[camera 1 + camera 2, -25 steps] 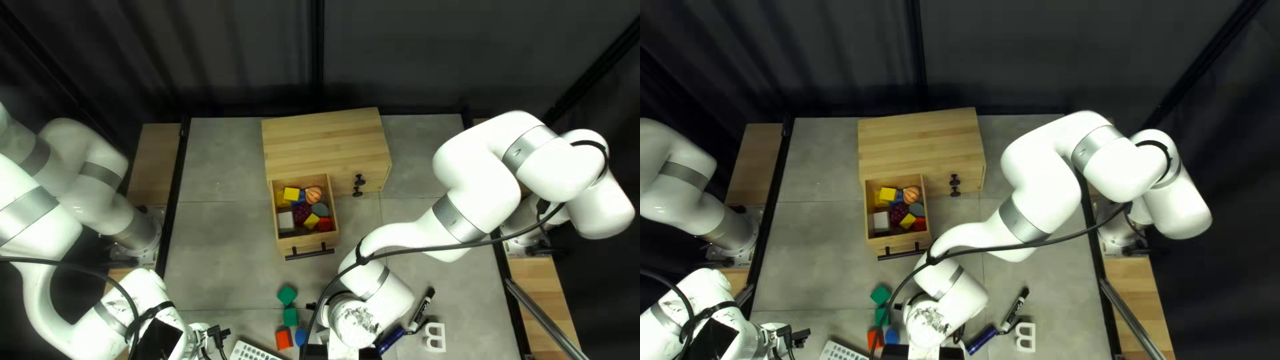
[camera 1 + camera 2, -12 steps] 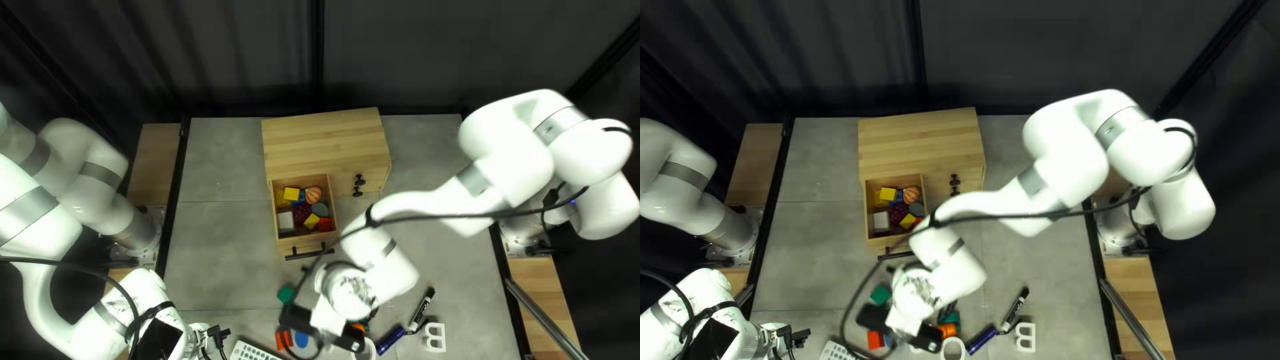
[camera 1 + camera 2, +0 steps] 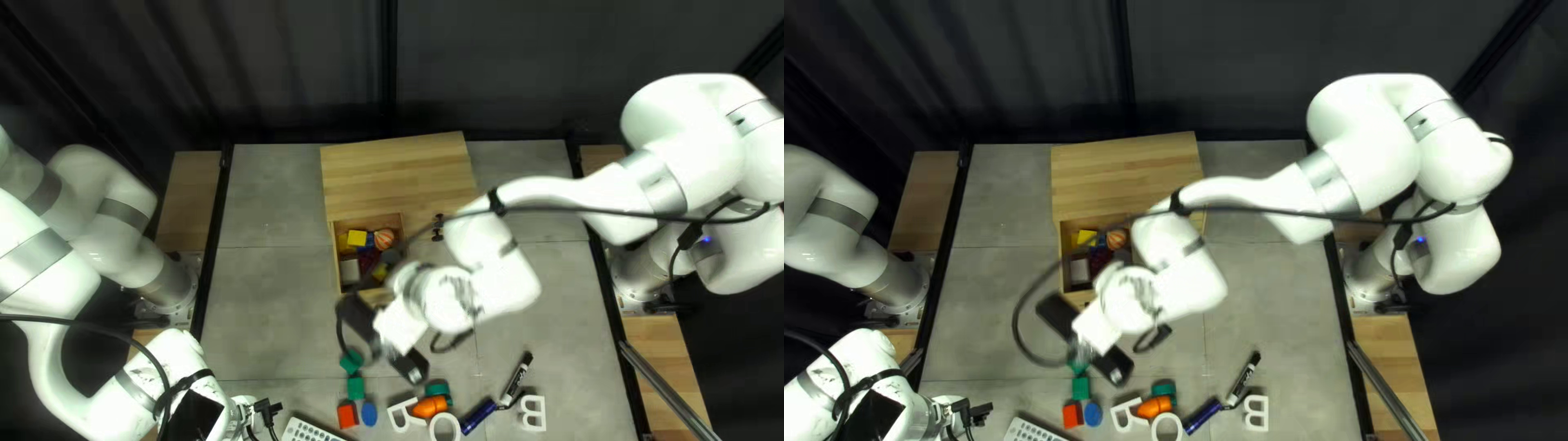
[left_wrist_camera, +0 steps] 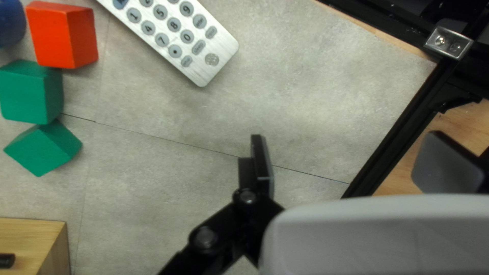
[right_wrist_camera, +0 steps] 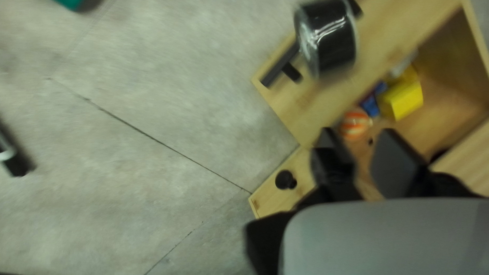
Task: Open drawers and place objects into drawer and close
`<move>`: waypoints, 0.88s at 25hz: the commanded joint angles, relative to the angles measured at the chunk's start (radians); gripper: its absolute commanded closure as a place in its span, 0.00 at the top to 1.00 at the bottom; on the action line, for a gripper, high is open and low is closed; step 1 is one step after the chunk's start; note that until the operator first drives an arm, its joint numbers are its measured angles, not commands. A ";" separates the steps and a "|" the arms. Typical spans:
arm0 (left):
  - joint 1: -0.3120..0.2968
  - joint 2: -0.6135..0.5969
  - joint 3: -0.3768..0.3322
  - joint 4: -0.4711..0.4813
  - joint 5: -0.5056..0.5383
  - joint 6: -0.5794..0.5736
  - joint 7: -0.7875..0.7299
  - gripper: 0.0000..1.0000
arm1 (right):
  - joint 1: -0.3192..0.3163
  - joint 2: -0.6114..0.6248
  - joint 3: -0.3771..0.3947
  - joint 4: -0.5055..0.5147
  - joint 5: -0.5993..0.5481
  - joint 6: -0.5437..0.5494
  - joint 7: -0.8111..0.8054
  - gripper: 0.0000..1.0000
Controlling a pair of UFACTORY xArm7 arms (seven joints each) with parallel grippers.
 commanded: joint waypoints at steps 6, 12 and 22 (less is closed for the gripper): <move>0.000 0.000 0.000 0.000 0.000 0.000 0.000 1.00 | 0.092 -0.005 0.034 0.002 -0.109 0.003 0.092 1.00; 0.000 0.000 0.000 0.000 0.000 0.000 0.000 1.00 | 0.147 -0.042 0.078 -0.116 -0.139 -0.050 0.143 1.00; 0.000 0.000 0.000 0.000 0.000 0.000 0.000 1.00 | 0.206 0.030 0.147 -0.111 -0.169 -0.064 -0.036 1.00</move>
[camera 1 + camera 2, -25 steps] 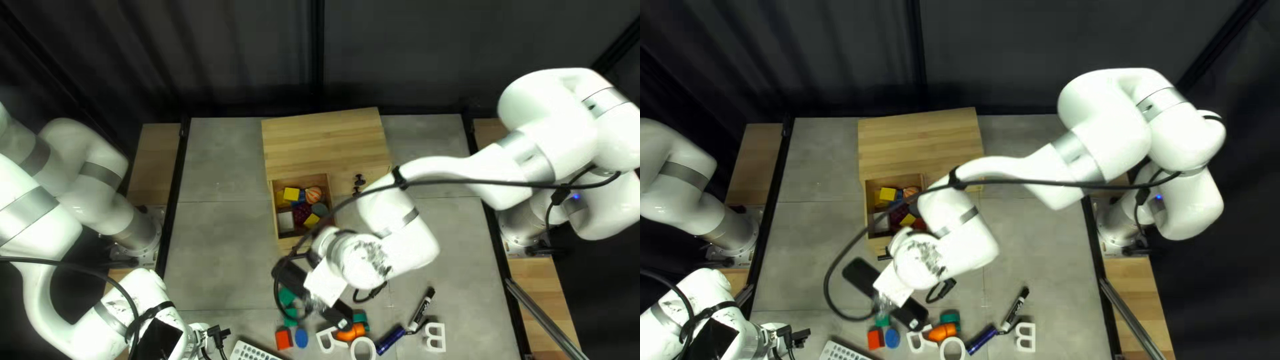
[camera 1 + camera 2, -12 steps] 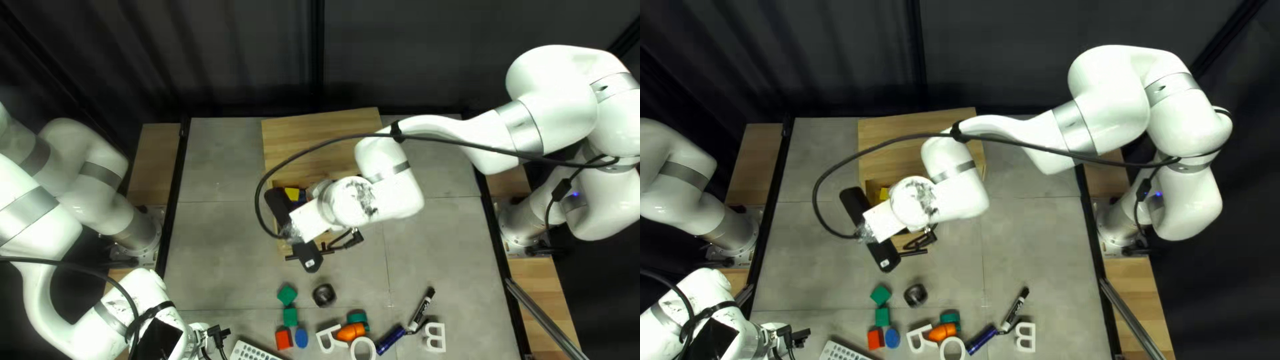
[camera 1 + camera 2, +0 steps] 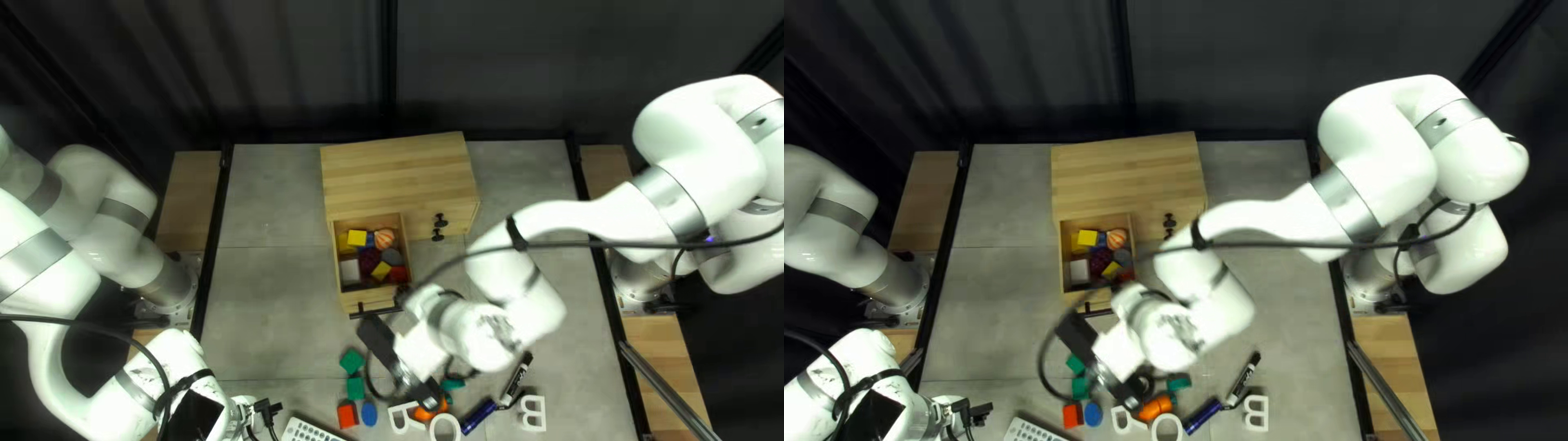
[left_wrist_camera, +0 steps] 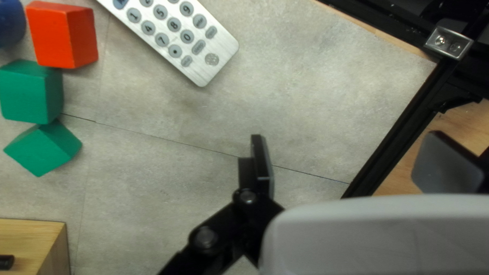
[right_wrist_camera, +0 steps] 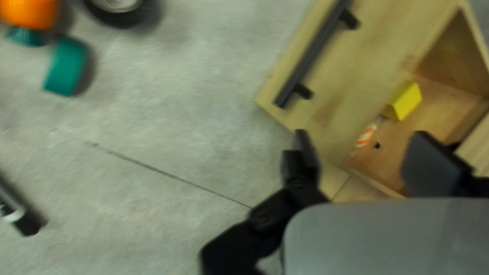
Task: Open drawers and place objects into drawer and close
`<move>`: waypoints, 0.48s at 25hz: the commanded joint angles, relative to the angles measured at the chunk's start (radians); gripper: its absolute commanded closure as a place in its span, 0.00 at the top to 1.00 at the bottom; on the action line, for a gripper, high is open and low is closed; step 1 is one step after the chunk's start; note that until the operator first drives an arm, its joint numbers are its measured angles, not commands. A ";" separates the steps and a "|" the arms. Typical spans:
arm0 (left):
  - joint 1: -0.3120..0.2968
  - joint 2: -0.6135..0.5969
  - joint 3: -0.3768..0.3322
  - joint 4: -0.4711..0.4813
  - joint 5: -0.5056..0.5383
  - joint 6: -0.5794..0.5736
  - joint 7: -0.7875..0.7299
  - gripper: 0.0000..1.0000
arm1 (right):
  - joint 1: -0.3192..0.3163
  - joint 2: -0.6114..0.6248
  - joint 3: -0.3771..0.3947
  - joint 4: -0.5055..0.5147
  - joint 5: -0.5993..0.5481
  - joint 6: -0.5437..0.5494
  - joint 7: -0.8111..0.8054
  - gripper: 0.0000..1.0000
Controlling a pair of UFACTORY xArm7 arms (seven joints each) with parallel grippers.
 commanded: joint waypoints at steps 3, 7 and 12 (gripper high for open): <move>0.000 0.000 0.000 0.000 0.000 0.000 0.000 1.00 | 0.014 0.140 0.019 0.094 -0.019 -0.027 -0.123 1.00; 0.000 0.000 0.000 0.000 0.000 0.000 0.000 1.00 | 0.008 0.240 0.026 0.174 -0.011 -0.041 -0.201 1.00; 0.000 0.000 0.000 0.000 0.000 0.000 0.000 1.00 | -0.011 0.291 0.038 0.197 0.007 -0.064 -0.270 1.00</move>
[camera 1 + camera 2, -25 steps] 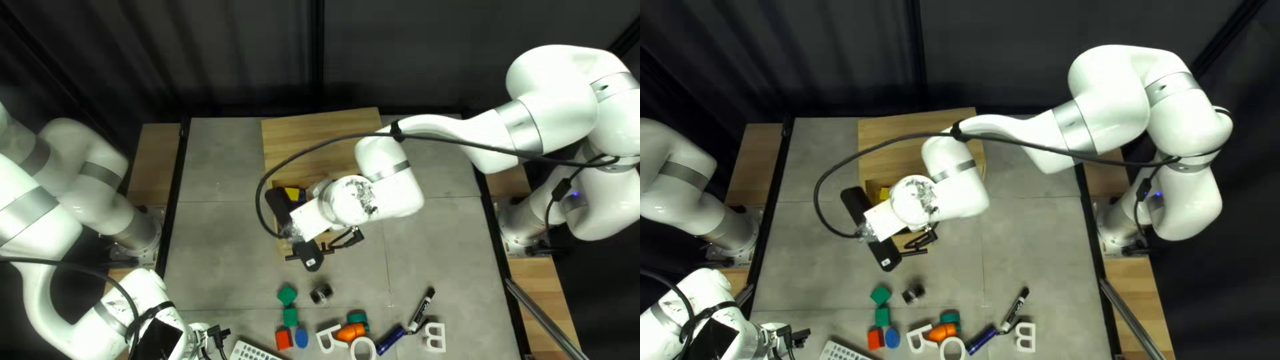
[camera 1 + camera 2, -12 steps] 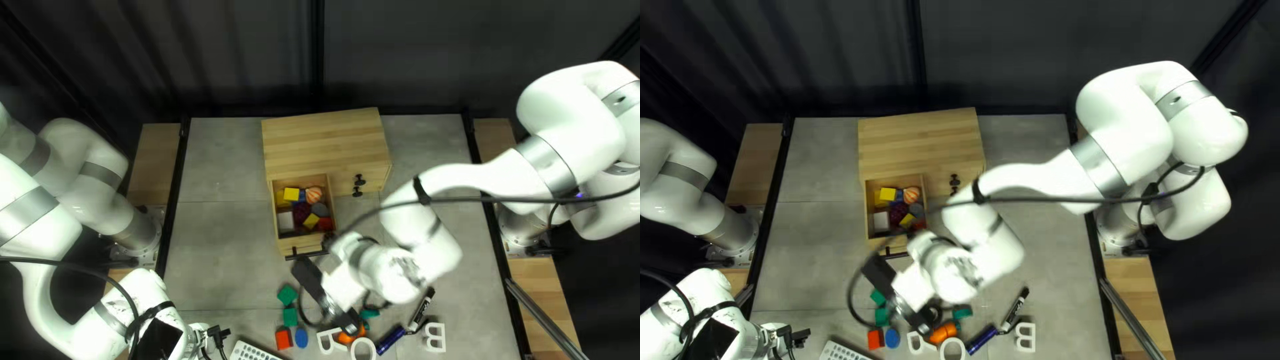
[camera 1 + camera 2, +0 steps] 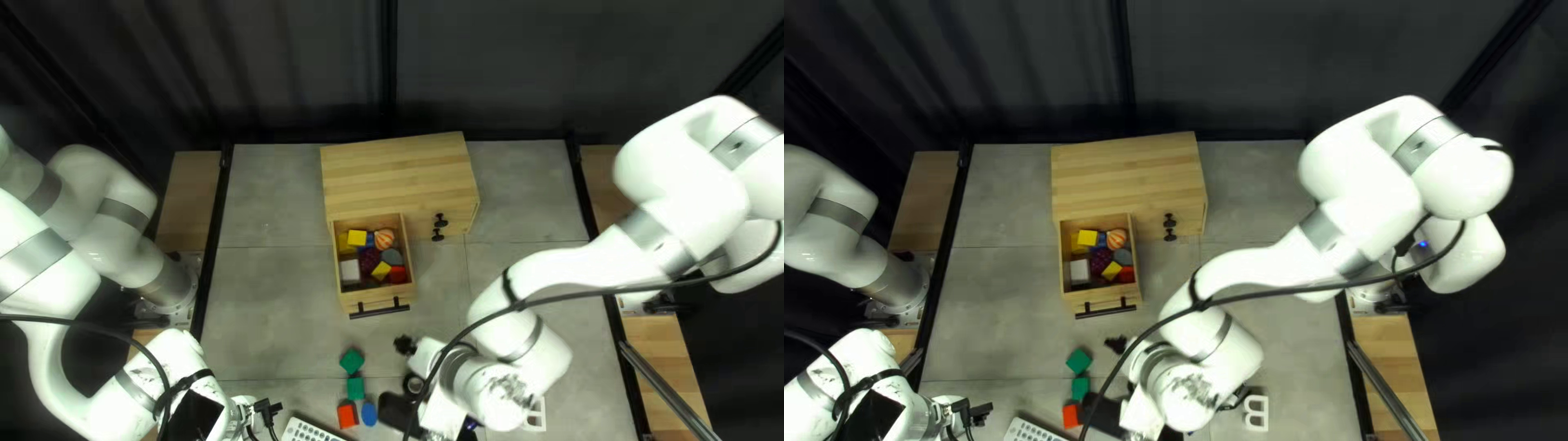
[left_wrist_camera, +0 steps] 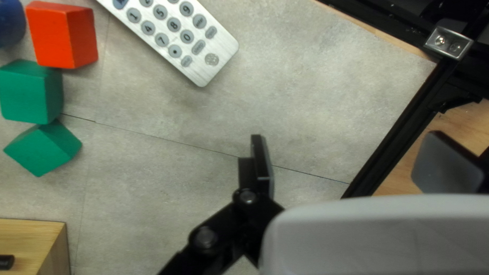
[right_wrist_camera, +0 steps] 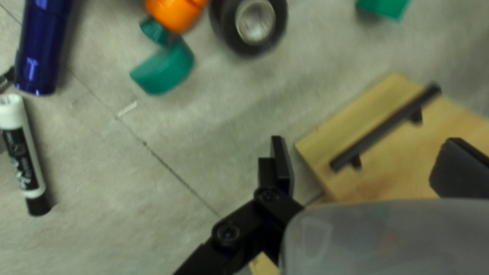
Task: Open drawers and place objects into drawer and close
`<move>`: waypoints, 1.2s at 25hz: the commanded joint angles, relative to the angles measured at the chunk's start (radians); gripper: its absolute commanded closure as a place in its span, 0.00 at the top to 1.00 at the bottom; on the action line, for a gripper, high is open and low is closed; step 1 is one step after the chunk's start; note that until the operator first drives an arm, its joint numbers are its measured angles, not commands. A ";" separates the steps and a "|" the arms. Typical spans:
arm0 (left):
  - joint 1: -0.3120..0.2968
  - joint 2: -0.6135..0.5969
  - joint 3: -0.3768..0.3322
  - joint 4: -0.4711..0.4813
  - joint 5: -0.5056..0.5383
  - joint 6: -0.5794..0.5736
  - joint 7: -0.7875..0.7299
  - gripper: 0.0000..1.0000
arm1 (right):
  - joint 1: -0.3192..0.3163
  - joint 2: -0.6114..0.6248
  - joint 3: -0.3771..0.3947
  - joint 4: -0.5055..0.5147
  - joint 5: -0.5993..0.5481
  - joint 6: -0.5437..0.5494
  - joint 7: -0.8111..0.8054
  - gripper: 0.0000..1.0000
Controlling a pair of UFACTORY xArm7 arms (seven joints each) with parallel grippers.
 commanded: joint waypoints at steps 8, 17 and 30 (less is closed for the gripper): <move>0.000 0.000 0.000 0.000 0.000 0.000 0.000 1.00 | -0.035 0.068 0.033 -0.002 0.045 -0.033 -0.119 1.00; 0.000 0.000 0.000 0.000 0.000 0.000 0.000 1.00 | -0.062 0.100 0.051 -0.001 0.061 -0.041 -0.222 1.00; 0.000 0.000 0.000 0.000 0.000 0.000 0.000 1.00 | -0.078 0.145 0.056 0.020 0.059 -0.056 -0.292 1.00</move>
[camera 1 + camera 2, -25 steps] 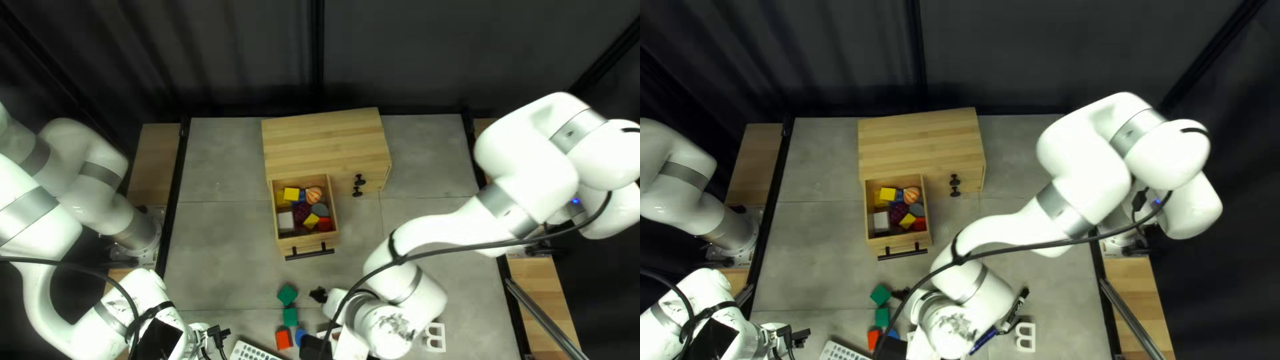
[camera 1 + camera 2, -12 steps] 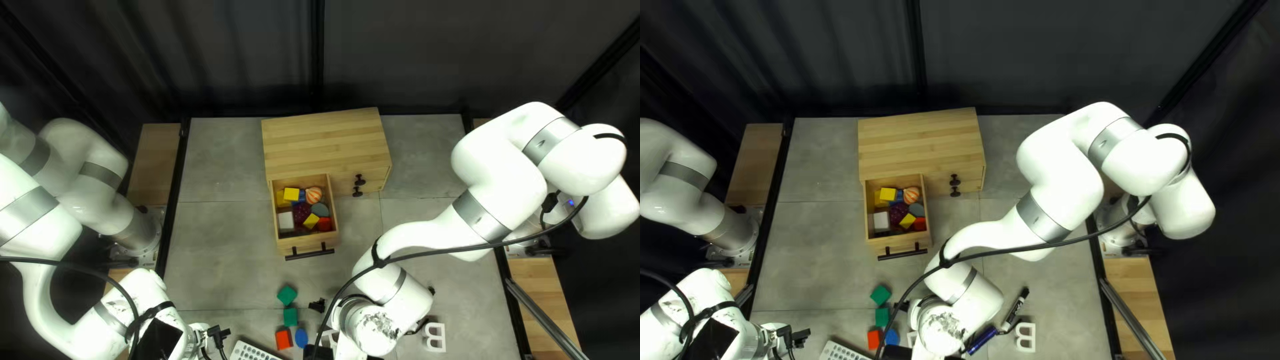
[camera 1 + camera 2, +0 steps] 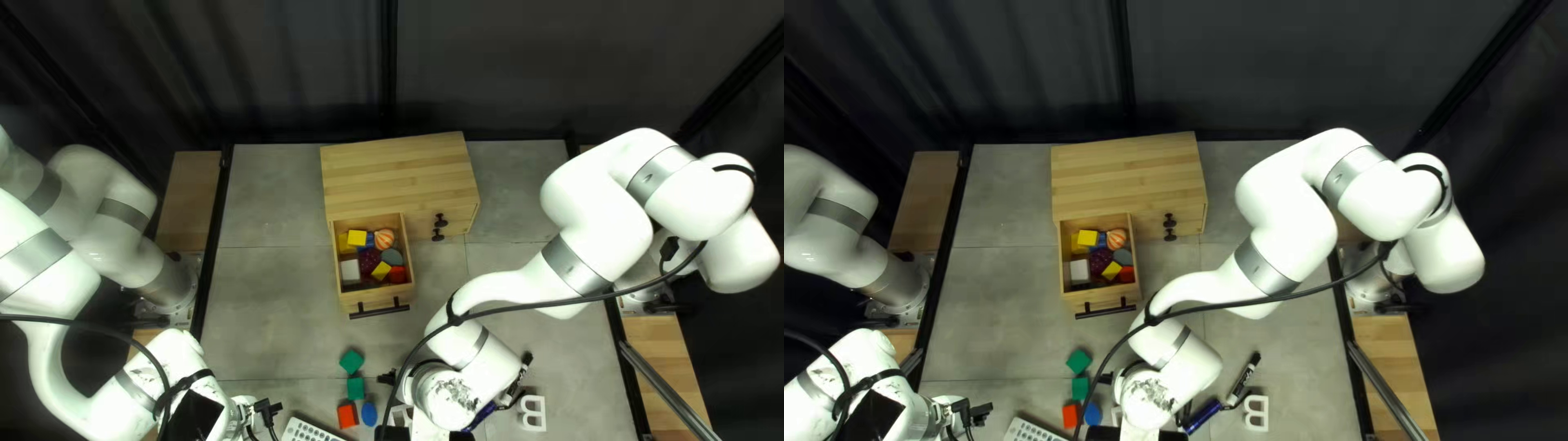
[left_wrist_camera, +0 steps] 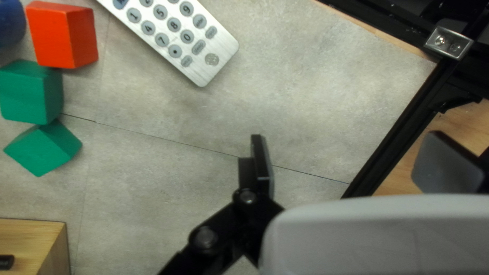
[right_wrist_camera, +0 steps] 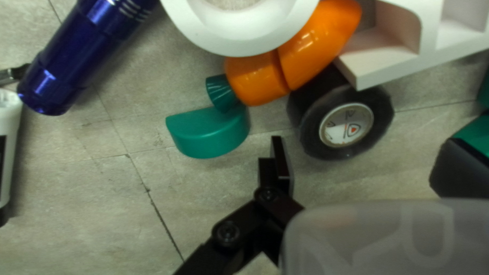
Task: Open drawers and place objects into drawer and close
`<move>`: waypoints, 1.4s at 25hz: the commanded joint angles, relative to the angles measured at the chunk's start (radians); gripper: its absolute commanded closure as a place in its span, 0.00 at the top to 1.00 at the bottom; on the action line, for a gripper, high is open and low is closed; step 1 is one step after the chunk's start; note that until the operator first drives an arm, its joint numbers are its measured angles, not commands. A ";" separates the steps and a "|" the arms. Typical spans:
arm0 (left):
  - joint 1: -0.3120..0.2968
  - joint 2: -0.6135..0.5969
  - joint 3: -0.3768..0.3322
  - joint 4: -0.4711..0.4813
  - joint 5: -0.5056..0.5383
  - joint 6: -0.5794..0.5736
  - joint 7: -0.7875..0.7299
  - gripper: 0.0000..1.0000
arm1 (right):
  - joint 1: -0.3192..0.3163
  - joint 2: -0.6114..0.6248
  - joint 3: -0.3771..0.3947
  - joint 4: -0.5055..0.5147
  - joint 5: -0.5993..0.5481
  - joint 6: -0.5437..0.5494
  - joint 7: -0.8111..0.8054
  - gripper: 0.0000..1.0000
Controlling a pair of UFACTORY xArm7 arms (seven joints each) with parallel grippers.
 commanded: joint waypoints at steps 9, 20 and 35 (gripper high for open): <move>0.000 0.000 0.000 0.000 0.000 0.000 0.000 1.00 | -0.001 0.028 0.004 0.018 0.002 0.001 -0.024 0.77; 0.000 0.000 0.000 0.000 0.000 0.000 0.000 1.00 | 0.002 0.019 0.004 0.035 0.007 0.040 -0.034 0.01; 0.000 0.000 0.000 0.000 0.000 0.000 0.000 1.00 | 0.005 -0.173 -0.042 0.165 0.091 0.311 0.221 0.00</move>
